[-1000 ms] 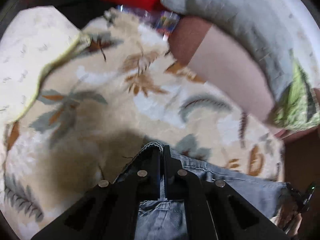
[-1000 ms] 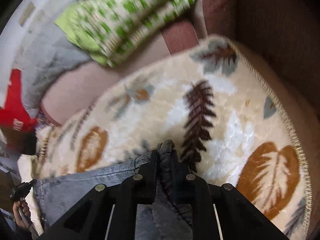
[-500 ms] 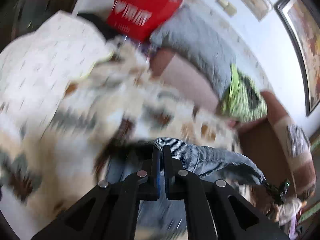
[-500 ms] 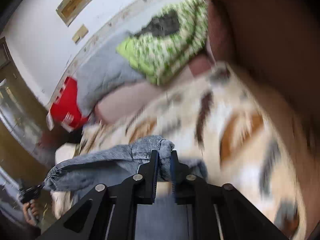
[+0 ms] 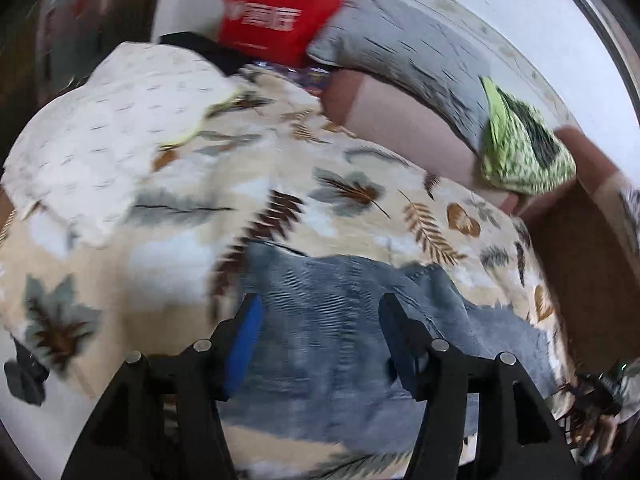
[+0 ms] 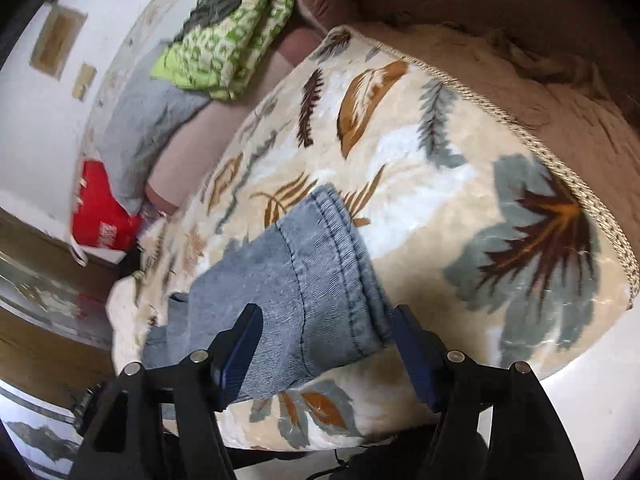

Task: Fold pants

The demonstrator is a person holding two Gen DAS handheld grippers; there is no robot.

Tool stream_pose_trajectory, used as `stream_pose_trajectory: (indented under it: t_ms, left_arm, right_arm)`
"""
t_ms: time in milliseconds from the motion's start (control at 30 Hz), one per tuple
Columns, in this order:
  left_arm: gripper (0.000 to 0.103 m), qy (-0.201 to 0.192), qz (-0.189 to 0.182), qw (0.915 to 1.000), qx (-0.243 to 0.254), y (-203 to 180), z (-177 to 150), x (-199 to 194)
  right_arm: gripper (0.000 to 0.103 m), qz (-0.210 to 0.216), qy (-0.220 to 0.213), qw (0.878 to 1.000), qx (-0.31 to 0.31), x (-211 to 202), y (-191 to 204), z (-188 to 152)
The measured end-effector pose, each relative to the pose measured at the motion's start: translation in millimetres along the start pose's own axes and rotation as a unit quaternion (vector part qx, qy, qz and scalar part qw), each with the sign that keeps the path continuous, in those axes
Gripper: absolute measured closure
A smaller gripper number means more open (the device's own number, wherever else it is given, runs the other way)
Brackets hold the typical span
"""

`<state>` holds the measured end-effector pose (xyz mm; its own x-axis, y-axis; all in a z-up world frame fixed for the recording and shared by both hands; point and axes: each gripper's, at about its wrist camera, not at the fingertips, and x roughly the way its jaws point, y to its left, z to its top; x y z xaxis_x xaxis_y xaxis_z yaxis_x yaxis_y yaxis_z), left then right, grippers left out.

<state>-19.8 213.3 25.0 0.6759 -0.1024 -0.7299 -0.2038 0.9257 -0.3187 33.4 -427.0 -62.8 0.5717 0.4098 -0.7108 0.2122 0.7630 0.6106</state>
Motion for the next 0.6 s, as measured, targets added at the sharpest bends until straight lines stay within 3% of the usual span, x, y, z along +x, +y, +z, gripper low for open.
stream_pose_trajectory:
  t_ms: [100,133,167,200,300,367,433,500,600]
  left_arm:
    - [0.042,0.036,0.062,0.9967,0.038,-20,-23,50]
    - [0.042,0.068,0.112,0.9902,0.047,-19,-32,75]
    - [0.042,0.084,0.127,0.9875,0.043,-15,-37,87]
    - [0.041,0.085,0.124,0.9882,0.029,-10,-39,92]
    - [0.041,0.048,0.155,0.9866,0.022,-12,-27,74]
    - [0.041,0.011,0.137,0.9903,0.019,-16,-18,54]
    - [0.041,-0.021,0.112,0.9932,0.025,-28,-15,38]
    - [0.040,-0.026,0.080,0.9956,0.042,-44,-19,35]
    - [0.040,-0.004,0.043,0.9957,0.082,-65,-33,50]
  right_arm:
    - [0.033,-0.018,0.005,1.000,-0.008,15,4,-9]
    - [0.033,-0.054,0.025,0.998,-0.013,26,2,-12]
    - [0.033,-0.099,0.051,0.994,-0.017,38,-2,-15]
    - [0.034,-0.137,0.060,0.989,-0.014,44,-5,-16]
    - [0.034,-0.156,0.021,0.986,-0.051,29,24,-9]
    - [0.033,-0.139,-0.003,0.986,-0.094,22,60,0]
    - [0.033,-0.099,0.012,0.985,-0.140,34,105,8]
    - [0.033,-0.027,0.057,0.982,-0.180,61,152,9]
    - [0.033,0.048,0.135,0.963,-0.229,117,214,-4]
